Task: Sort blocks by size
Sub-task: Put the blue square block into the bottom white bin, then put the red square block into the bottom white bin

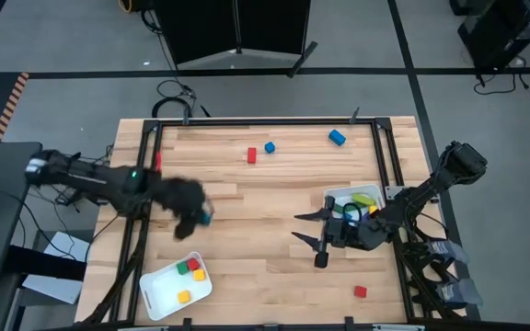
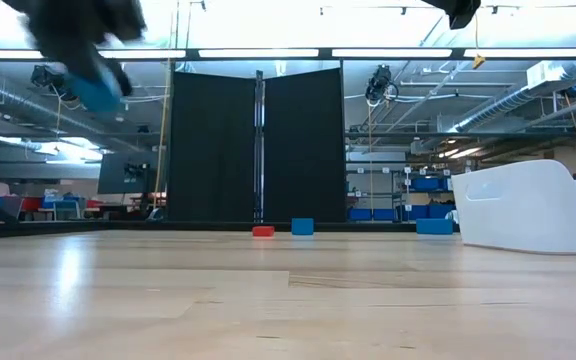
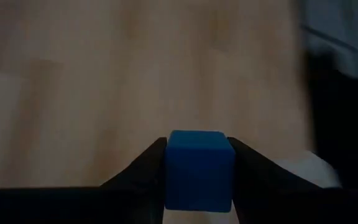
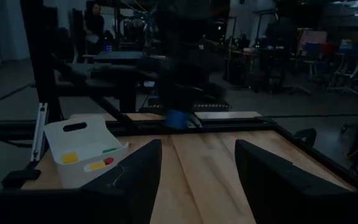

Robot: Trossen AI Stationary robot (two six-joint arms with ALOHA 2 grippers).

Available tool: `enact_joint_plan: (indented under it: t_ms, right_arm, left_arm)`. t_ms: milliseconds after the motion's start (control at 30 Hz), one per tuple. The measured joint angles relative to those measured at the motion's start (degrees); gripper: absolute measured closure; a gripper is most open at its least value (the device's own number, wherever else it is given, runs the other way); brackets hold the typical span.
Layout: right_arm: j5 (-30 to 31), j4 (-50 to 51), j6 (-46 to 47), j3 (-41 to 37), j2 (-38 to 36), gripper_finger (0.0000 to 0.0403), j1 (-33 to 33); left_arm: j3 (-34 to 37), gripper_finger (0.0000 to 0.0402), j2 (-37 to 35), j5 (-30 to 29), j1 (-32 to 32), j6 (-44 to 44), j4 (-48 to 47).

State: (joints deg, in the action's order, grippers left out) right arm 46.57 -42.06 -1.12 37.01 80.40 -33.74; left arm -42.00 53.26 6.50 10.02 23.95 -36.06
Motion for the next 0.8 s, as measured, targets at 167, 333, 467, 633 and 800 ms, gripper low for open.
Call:
enact_joint_plan:
  t_ms: [167,333,467,633,800]
  right_arm:
    - [-2.35,3.88,3.19,0.0,0.0,0.0188,0.0]
    - [-9.11,8.55,7.53,0.0,0.0,0.0187,-0.01]
    - [-10.59,9.74,9.11,-0.02,0.0,0.0183,-0.19]
    - [-10.91,15.55,9.52,1.42,0.0,0.0175,-1.52]
    - [-14.02,34.65,17.52,7.1,0.07,0.0153,-3.64]
  left_arm:
    - [0.0,0.0266,1.7,-0.94,18.93,13.04,1.66]
    - [-0.26,0.0266,8.01,-1.38,30.43,25.11,1.85]
    - [-2.5,0.0266,14.05,-1.4,34.97,29.13,2.05]
    - [-5.27,0.0266,21.19,-1.46,36.52,30.61,4.45]
    - [-7.67,0.0163,25.87,-1.49,36.6,28.94,5.81]
